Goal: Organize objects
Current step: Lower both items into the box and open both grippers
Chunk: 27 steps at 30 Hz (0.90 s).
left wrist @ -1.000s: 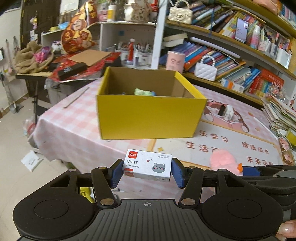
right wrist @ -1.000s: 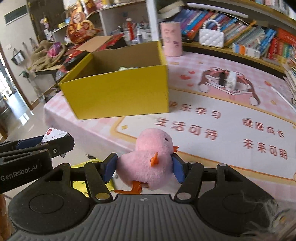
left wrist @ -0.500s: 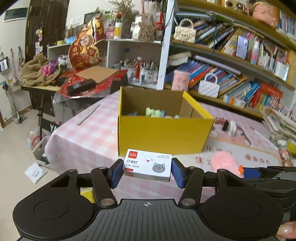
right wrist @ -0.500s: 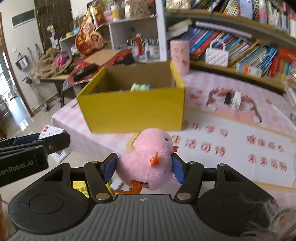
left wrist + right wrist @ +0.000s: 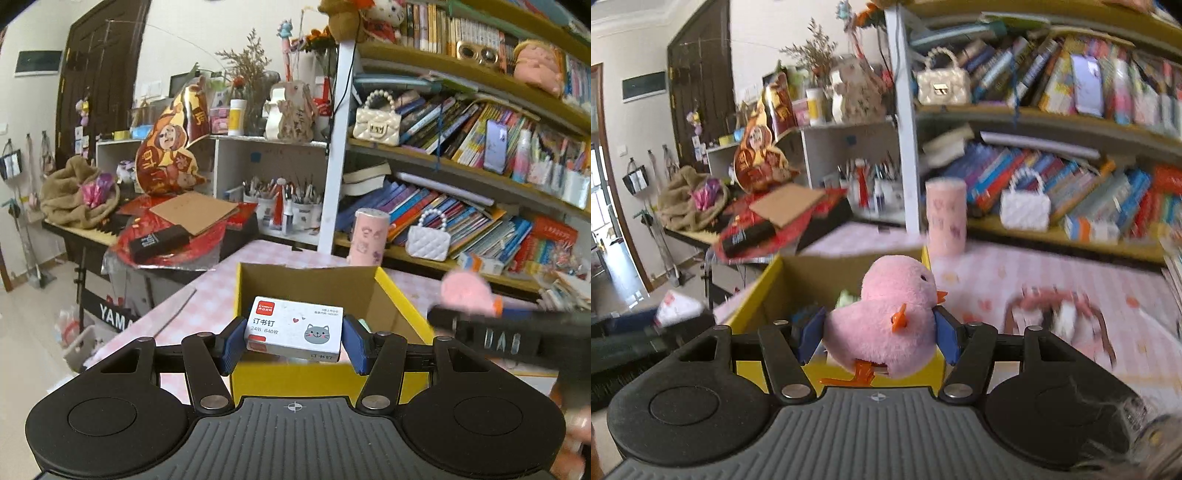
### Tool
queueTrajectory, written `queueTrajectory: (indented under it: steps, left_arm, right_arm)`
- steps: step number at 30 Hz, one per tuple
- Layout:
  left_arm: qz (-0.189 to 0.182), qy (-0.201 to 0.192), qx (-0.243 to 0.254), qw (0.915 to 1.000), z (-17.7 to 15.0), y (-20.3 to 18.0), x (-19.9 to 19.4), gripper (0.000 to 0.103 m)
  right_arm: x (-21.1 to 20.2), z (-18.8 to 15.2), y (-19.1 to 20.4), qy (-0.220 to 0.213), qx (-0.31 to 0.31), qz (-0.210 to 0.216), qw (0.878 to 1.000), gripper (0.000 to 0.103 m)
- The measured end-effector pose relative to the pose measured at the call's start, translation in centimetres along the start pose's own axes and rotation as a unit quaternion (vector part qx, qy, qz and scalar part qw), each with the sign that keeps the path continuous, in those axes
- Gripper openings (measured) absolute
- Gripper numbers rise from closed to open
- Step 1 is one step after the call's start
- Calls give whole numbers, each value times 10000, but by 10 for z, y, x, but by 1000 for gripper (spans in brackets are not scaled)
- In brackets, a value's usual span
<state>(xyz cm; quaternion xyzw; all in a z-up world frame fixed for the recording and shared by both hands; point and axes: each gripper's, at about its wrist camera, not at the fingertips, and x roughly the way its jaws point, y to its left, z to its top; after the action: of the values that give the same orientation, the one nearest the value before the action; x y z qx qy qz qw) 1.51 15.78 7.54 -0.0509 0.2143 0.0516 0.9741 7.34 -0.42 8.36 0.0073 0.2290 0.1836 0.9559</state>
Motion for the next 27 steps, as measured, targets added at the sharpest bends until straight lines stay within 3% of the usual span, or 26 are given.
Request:
queueTrajectory:
  steps: [4,9,14,23,27]
  left_arm:
    - [89,229,145,9996,10,-10,49,54]
    - [277,724,312,9965,6,-20,109,54]
    - [534,1141,344,9914,5,-21,149,55]
    - [628,1647,338,9838,-1,-25,184,55]
    - [624,1705,360,9827,-1,-24,190,59]
  right_arm:
    - [53,29,-4,75,-372,153,9992,60]
    - [130,47,-4,638,-681,449,9946,60]
    - [186,45,2,1199,-1080,631,9849,60]
    - [238,28,11,1925,-1509,786,9665,61]
    - [239,27,9,1922,-1499,739,9670,67]
